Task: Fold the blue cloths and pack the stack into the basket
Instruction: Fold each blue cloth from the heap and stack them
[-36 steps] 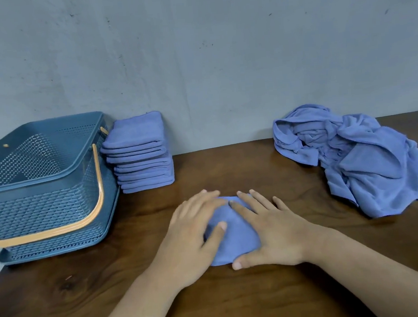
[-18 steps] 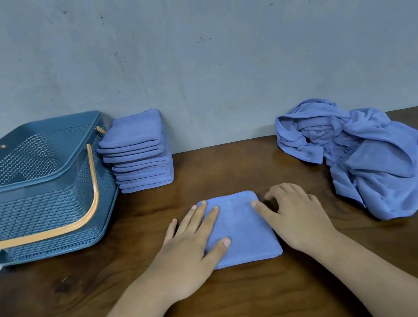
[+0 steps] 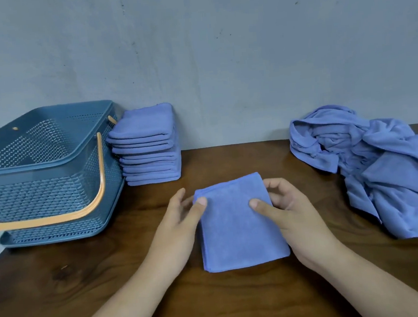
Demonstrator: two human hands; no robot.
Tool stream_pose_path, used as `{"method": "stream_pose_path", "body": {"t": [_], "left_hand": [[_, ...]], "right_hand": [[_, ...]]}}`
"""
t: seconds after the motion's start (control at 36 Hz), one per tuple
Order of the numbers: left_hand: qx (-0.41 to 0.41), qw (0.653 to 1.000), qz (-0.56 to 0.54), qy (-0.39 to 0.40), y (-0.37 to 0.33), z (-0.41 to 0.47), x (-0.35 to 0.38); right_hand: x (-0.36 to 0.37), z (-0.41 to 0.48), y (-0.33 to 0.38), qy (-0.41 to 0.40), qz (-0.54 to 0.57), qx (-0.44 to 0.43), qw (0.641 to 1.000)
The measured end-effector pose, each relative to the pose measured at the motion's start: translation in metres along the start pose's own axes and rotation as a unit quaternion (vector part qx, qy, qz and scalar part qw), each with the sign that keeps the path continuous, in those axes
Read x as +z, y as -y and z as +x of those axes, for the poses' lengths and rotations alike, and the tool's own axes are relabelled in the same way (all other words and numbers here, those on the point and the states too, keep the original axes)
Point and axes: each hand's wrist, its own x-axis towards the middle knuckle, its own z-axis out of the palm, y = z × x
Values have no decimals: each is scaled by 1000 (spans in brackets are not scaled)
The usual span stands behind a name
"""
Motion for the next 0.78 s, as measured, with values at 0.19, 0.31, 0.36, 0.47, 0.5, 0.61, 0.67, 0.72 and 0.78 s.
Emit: {"method": "stream_pose_path", "body": {"t": [0.19,0.31,0.36,0.47,0.5,0.61,0.67,0.72,0.78], "left_hand": [[-55,974,-194,105,-8,-8,10],[-14,981,-189,51,-11,-13,10],[11,987,-159,26,-12,-14,8],[70,992,-108,-14,-16,-14,3],[86,991,-104,-25,-19,-14,0],[152,981,-71,-97,-28,-16,-11],[187,971,-29,-147,-29,-16,-17],[204,961,-5,-188,-30,-13,-23],[219,951,0,-220,-30,-10,-29]], "right_hand": [[0,0,3,-39,57,-20,997],[3,0,5,-57,57,-12,997],[7,-1,11,-45,56,-4,997],[18,-2,29,16,55,27,998],[21,-1,35,33,52,34,998],[37,6,58,60,12,8,998],[47,9,70,68,-3,-12,998],[61,11,79,73,-26,-36,996],[75,15,86,68,-49,-66,994]]}}
